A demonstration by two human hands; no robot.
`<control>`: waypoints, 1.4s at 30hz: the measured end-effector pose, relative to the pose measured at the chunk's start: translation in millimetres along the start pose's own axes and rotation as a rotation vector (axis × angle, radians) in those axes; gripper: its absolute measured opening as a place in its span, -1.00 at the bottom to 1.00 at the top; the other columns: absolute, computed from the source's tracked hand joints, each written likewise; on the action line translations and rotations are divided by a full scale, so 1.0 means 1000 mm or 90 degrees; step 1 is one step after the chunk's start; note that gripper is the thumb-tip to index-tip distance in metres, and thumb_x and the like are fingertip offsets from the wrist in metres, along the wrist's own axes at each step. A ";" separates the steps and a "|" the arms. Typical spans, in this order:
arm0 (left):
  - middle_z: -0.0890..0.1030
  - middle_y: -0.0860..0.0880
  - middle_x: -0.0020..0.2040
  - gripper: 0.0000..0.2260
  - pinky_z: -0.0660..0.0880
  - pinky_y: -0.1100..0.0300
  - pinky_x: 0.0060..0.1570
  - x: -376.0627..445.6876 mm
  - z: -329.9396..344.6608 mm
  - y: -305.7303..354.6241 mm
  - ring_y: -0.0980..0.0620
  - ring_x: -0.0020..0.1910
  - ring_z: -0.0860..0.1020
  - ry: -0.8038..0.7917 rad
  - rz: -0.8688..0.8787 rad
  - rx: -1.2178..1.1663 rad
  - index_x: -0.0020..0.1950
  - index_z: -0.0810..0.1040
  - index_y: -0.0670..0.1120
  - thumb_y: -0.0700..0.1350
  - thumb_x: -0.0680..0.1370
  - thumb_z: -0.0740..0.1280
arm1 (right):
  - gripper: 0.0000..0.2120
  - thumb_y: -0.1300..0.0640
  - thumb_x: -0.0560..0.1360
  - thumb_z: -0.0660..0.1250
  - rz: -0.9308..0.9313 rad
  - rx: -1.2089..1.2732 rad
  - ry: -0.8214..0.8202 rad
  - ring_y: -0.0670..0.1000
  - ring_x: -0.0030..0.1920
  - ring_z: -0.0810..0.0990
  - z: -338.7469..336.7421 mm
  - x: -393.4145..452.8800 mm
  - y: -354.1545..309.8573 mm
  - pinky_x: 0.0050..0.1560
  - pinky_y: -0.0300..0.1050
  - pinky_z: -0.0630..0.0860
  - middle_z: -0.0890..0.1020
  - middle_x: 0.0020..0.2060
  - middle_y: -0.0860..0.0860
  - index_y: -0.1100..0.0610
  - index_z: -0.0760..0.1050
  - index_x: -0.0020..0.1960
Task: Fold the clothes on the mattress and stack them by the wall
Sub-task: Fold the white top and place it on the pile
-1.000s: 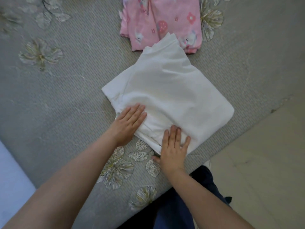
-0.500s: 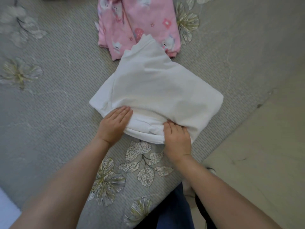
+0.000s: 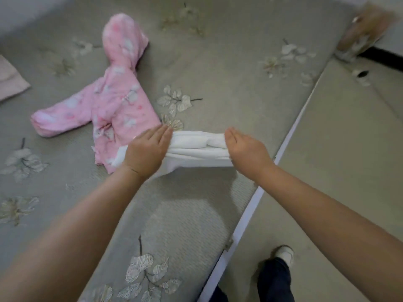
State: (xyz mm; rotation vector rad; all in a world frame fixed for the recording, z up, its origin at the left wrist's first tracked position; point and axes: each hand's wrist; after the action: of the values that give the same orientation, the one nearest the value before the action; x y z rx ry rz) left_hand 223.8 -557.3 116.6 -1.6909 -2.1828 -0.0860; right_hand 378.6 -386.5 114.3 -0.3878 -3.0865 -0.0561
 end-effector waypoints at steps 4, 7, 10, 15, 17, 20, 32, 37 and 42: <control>0.66 -0.28 -0.13 -0.65 0.59 0.00 -0.33 0.100 -0.038 0.035 -0.21 -0.19 0.65 0.046 0.054 0.047 -0.10 0.63 -0.36 -0.37 0.35 0.07 | -0.45 0.43 -0.10 0.59 0.030 -0.049 0.036 0.23 -0.31 0.67 -0.054 -0.015 0.092 -0.40 0.02 0.57 0.65 -0.23 0.35 0.47 0.58 -0.12; 0.66 -0.27 -0.14 -0.71 0.59 0.00 -0.32 0.179 -0.066 0.083 -0.20 -0.19 0.66 0.064 0.074 0.084 -0.11 0.63 -0.35 -0.42 0.29 0.19 | -0.44 0.45 0.02 0.56 0.075 -0.051 0.063 0.27 -0.16 0.66 -0.095 -0.034 0.170 -0.23 0.07 0.59 0.61 -0.10 0.41 0.52 0.52 -0.01; 0.65 -0.30 -0.15 -0.60 0.56 -0.05 -0.34 0.259 -0.092 0.138 -0.22 -0.21 0.65 0.080 0.092 0.076 -0.11 0.62 -0.38 -0.50 0.06 0.46 | -0.47 0.39 0.48 0.20 0.126 -0.061 0.062 0.23 0.38 0.31 -0.133 -0.059 0.257 0.38 0.03 0.23 0.24 0.37 0.38 0.45 0.12 0.40; 0.66 -0.26 -0.14 -0.72 0.58 0.00 -0.29 0.383 -0.127 0.224 -0.17 -0.19 0.66 0.147 0.122 0.089 -0.12 0.64 -0.35 -0.41 0.18 0.42 | -0.46 0.41 0.48 0.15 0.210 -0.119 0.052 0.27 0.41 0.24 -0.203 -0.098 0.383 0.42 0.06 0.15 0.16 0.39 0.40 0.46 0.05 0.41; 0.68 -0.21 -0.15 -0.68 0.59 0.06 -0.27 0.433 -0.136 0.250 -0.12 -0.19 0.67 0.166 0.148 0.091 -0.14 0.65 -0.32 -0.32 0.29 0.13 | -0.43 0.35 0.48 0.18 0.248 -0.157 0.065 0.24 0.42 0.24 -0.226 -0.110 0.429 0.42 0.01 0.16 0.16 0.40 0.39 0.46 0.04 0.41; 0.68 -0.19 -0.16 -0.79 0.59 0.09 -0.27 0.502 -0.150 0.281 -0.09 -0.20 0.67 0.184 0.167 0.093 -0.16 0.66 -0.31 -0.29 0.28 0.32 | -0.40 0.39 0.04 0.54 0.300 -0.201 0.114 0.29 -0.05 0.64 -0.262 -0.119 0.485 -0.09 0.06 0.58 0.58 -0.04 0.43 0.53 0.49 0.04; -0.04 -0.13 0.53 -0.57 -0.17 0.17 0.42 0.832 -0.133 0.312 -0.03 0.50 -0.02 0.129 0.149 0.102 0.50 -0.12 -0.20 -0.20 0.65 -0.09 | -0.36 0.26 0.53 0.17 0.394 -0.267 0.113 0.07 0.48 0.09 -0.326 -0.026 0.761 0.44 -0.12 0.01 0.06 0.49 0.18 0.30 -0.09 0.48; -0.04 -0.14 0.53 -0.57 -0.15 0.17 0.42 0.990 -0.111 0.301 -0.02 0.50 -0.01 0.121 0.139 0.083 0.50 -0.12 -0.20 -0.19 0.65 -0.10 | -0.40 0.28 0.54 0.12 0.399 -0.273 0.139 0.08 0.49 0.08 -0.350 0.059 0.892 0.45 -0.11 -0.02 0.05 0.49 0.20 0.31 -0.10 0.48; -0.05 -0.17 0.52 -0.56 -0.17 0.15 0.43 1.113 -0.073 0.298 -0.05 0.50 -0.03 0.118 0.130 0.081 0.49 -0.14 -0.22 -0.21 0.65 -0.09 | -0.45 0.28 0.56 0.07 0.424 -0.238 0.151 0.11 0.49 0.06 -0.347 0.125 1.000 0.45 -0.07 -0.03 0.05 0.48 0.21 0.30 -0.08 0.48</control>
State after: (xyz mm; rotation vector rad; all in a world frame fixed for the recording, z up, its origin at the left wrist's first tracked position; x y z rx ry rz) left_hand 294.4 530.0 497.3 -1.7483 -1.8344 -0.0470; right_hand 514.1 598.5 497.1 -1.2830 -2.5496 -0.6061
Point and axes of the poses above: each hand's wrist, its own x-axis towards the middle knuckle, its own z-axis out of the palm, y = z × x
